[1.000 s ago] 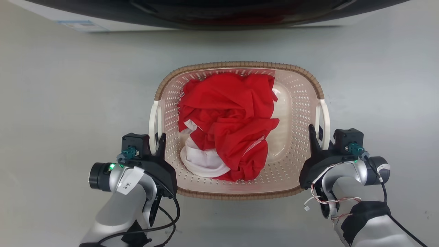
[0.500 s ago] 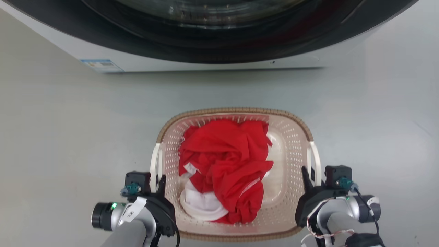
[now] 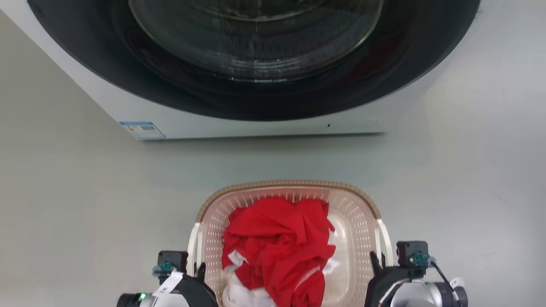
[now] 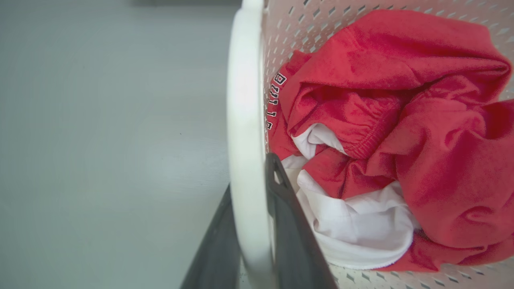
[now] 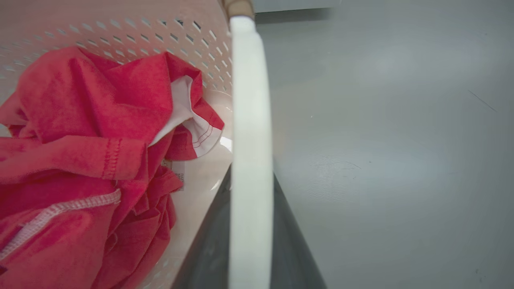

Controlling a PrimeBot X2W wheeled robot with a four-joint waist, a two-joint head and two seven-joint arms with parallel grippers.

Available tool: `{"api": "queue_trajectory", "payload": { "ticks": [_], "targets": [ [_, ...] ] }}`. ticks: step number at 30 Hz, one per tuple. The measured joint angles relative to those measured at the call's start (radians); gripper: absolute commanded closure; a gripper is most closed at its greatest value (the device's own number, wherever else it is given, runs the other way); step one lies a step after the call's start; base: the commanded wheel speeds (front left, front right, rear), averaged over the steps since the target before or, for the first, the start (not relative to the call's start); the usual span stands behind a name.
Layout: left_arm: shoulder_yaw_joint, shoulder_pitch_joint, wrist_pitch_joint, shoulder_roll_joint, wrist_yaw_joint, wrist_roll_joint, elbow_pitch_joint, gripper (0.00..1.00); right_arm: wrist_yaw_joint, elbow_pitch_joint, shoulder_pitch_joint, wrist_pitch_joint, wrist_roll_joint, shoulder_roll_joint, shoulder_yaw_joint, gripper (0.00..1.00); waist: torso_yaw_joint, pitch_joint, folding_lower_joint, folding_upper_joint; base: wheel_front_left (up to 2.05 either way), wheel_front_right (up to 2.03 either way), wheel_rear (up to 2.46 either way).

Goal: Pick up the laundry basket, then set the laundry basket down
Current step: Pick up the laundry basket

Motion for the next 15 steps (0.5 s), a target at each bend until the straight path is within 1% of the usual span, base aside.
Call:
{"api": "queue_trajectory", "payload": {
  "ticks": [5,7,15],
  "targets": [
    [-0.016,0.044,0.027,-0.001,-0.007,-0.015,0.012,1.00,0.000,0.018,0.046,0.035,0.033,0.004,0.029,1.00,-0.004,-0.062,0.0000,0.0000,0.00,0.00,0.00],
    [-0.026,0.068,0.041,-0.001,-0.008,-0.034,0.016,1.00,0.000,0.020,0.068,0.048,0.045,0.005,0.043,1.00,-0.005,-0.087,0.0000,0.0000,0.00,0.00,0.00],
    [-0.040,0.129,0.089,-0.001,-0.008,-0.052,0.030,1.00,0.000,0.018,0.126,0.104,0.095,0.006,0.094,1.00,-0.011,-0.183,-0.0001,0.0001,0.00,0.00,0.00]
  ]
}}
